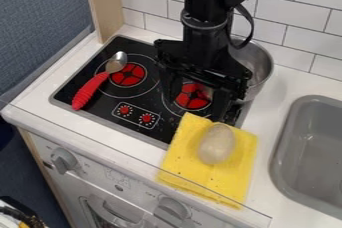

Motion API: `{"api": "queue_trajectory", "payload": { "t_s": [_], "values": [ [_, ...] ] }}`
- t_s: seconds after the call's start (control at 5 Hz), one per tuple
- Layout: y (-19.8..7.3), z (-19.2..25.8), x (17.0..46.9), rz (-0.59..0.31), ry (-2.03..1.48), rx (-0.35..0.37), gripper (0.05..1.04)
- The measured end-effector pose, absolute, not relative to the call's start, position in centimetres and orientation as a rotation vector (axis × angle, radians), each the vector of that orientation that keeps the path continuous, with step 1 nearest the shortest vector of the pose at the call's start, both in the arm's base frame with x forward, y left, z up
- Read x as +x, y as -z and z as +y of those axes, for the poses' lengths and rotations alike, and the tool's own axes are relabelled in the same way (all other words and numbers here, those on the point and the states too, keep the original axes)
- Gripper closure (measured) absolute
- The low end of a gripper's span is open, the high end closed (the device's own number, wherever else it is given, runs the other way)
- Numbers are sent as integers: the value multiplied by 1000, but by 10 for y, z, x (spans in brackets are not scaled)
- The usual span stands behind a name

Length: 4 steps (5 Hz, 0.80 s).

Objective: Move the silver pot between the two burners

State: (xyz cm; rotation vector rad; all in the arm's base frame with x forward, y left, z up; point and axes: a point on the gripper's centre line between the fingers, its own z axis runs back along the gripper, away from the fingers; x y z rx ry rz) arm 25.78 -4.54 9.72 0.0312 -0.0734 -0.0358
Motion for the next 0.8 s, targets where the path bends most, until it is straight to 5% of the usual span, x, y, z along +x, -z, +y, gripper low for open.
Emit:
{"api": "queue_trajectory", "payload": {
  "t_s": [0.2, 0.8],
  "values": [
    [-91, -45, 257, -47, 34, 32, 83],
    [-76, 18, 342, -17, -199, 25, 83]
  ]
}}
